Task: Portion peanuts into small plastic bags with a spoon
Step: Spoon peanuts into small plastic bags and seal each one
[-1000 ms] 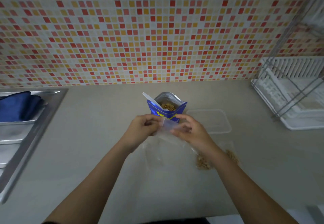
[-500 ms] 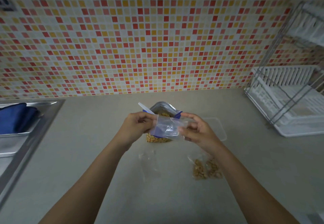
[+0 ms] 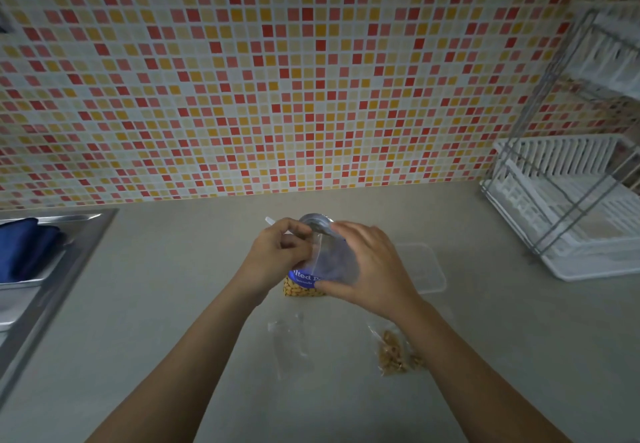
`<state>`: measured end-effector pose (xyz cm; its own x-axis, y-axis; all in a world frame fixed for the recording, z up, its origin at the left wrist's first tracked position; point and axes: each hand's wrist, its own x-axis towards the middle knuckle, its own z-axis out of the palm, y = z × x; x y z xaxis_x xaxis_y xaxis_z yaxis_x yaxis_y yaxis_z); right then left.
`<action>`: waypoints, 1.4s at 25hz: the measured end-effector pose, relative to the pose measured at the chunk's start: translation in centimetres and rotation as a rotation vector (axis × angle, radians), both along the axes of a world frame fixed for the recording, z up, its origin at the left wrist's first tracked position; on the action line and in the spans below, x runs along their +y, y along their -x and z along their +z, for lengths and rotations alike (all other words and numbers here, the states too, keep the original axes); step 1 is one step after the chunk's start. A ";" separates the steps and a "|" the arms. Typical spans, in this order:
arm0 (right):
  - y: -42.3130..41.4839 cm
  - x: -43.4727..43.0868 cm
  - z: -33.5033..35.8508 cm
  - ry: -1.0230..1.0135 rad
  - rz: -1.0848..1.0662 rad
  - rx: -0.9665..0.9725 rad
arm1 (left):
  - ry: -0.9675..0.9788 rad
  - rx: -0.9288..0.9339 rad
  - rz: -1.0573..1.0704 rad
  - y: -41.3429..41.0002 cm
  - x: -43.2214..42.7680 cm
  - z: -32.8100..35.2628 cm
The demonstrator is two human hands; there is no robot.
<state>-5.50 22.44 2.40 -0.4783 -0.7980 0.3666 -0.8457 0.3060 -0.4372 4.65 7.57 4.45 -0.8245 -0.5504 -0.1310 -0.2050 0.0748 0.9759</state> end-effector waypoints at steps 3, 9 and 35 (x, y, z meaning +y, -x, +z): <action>0.1 -1.0 -0.1 0.035 -0.031 -0.022 | -0.008 -0.002 0.027 0.4 0.0 0.0; 0.6 -1.5 -0.4 0.184 0.036 -0.131 | 0.022 0.008 0.001 0.7 -0.2 0.2; 4.2 -1.3 -4.2 0.206 -0.066 -0.781 | 1.244 0.147 -0.153 2.7 -4.1 -1.6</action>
